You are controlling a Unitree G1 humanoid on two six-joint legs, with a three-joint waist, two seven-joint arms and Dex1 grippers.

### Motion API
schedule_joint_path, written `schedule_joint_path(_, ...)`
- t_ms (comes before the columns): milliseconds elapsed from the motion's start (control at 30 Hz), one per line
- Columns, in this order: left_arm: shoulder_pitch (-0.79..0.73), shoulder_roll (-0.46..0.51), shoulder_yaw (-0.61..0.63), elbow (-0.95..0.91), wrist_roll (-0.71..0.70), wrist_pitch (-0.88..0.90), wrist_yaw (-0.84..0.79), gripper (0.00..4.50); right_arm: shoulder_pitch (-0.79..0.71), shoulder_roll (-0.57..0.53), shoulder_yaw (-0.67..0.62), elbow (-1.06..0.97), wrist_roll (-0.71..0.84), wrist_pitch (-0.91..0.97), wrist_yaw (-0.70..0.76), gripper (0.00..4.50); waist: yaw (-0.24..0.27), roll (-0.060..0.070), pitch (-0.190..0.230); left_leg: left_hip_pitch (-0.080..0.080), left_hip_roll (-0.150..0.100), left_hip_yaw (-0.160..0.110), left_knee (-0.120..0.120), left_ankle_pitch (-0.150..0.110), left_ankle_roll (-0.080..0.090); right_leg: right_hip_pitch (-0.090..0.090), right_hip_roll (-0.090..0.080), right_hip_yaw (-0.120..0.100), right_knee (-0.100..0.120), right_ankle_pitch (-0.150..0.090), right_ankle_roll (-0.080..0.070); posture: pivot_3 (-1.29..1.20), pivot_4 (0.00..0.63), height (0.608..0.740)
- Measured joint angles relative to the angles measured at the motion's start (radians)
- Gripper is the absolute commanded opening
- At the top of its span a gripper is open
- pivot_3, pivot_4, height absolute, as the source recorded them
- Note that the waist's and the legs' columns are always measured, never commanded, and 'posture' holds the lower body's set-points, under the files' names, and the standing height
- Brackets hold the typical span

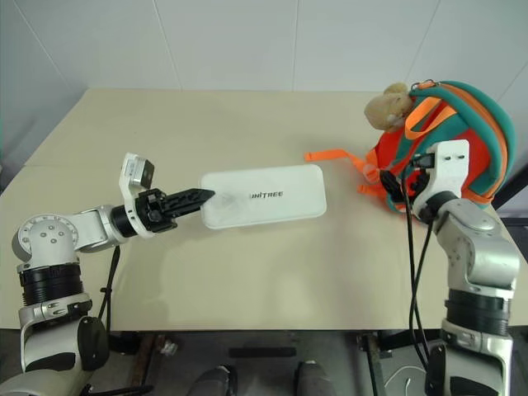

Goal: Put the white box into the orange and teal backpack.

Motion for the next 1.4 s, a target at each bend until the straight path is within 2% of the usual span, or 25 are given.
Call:
schedule_joint_path(167, -0.001, -0.011, 0.017, 0.0, -0.024, 0.001, 0.024, 1.25, -0.121, 0.032, 0.031, 0.2, -0.043, -0.159, -0.035, 4.5, 0.0, 0.0, 0.0, -0.001, 0.0, 0.002, -0.001, 0.001, -0.002, -0.001, 0.0, 0.001, -0.001, 0.0, 0.0, 0.0, 0.15, 0.74)
schedule_joint_path(267, 0.001, -0.012, 0.039, 0.0, -0.042, 0.003, 0.044, 1.25, -0.156, 0.035, 0.04, 0.272, -0.064, -0.214, -0.052, 3.88, 0.0, 0.0, 0.0, -0.001, 0.0, 0.002, -0.001, 0.002, -0.003, -0.001, -0.001, 0.001, -0.001, 0.0, 0.0, 0.0, 0.15, 0.74)
schedule_joint_path(633, 0.008, -0.01, 0.123, 0.005, -0.093, -0.016, 0.133, 1.25, -0.217, 0.042, 0.074, 0.289, -0.039, -0.185, 0.005, 0.16, -0.007, 0.0, 0.0, -0.001, 0.0, 0.003, -0.001, 0.002, -0.004, -0.002, -0.001, 0.001, -0.001, 0.0, 0.0, 0.0, 0.15, 0.74)
schedule_joint_path(667, 0.006, -0.003, 0.13, 0.013, -0.092, -0.024, 0.138, 1.25, -0.223, 0.042, 0.078, 0.28, -0.035, -0.172, 0.01, 0.0, -0.01, 0.0, 0.0, -0.001, 0.0, 0.003, -0.001, 0.002, -0.005, -0.002, -0.001, 0.001, 0.0, 0.0, 0.0, 0.0, 0.15, 0.74)
schedule_joint_path(1067, -0.072, 0.168, 0.172, 0.206, -0.079, -0.123, 0.126, 1.25, -0.256, 0.046, 0.166, -0.002, 0.11, 0.042, 0.131, 0.0, -0.026, 0.0, 0.0, -0.001, 0.001, 0.004, -0.006, 0.003, -0.005, -0.005, -0.001, 0.001, 0.001, 0.0, 0.0, 0.0, 0.15, 0.74)
schedule_joint_path(1167, -0.08, 0.204, 0.172, 0.261, -0.057, -0.156, 0.112, 1.25, -0.256, 0.046, 0.196, -0.09, 0.16, 0.098, 0.171, 0.0, -0.025, 0.0, 0.0, -0.005, 0.002, 0.005, -0.007, 0.003, -0.005, -0.01, -0.001, 0.001, 0.001, 0.0, 0.0, 0.0, 0.15, 0.74)
schedule_joint_path(1267, -0.089, 0.239, 0.162, 0.31, -0.034, -0.188, 0.09, 1.25, -0.256, 0.047, 0.215, -0.17, 0.223, 0.151, 0.205, 0.0, -0.025, 0.0, 0.0, -0.017, 0.002, 0.005, -0.003, 0.003, -0.006, -0.021, -0.001, 0.001, 0.005, 0.0, 0.0, 0.0, 0.15, 0.74)
schedule_joint_path(1400, -0.113, 0.269, 0.14, 0.358, 0.006, -0.228, 0.057, 1.25, -0.256, 0.046, 0.238, -0.266, 0.302, 0.203, 0.244, 0.0, -0.024, 0.0, 0.0, -0.018, 0.002, 0.006, -0.001, 0.003, -0.005, -0.023, -0.001, 0.001, 0.006, 0.0, 0.0, 0.0, 0.15, 0.74)
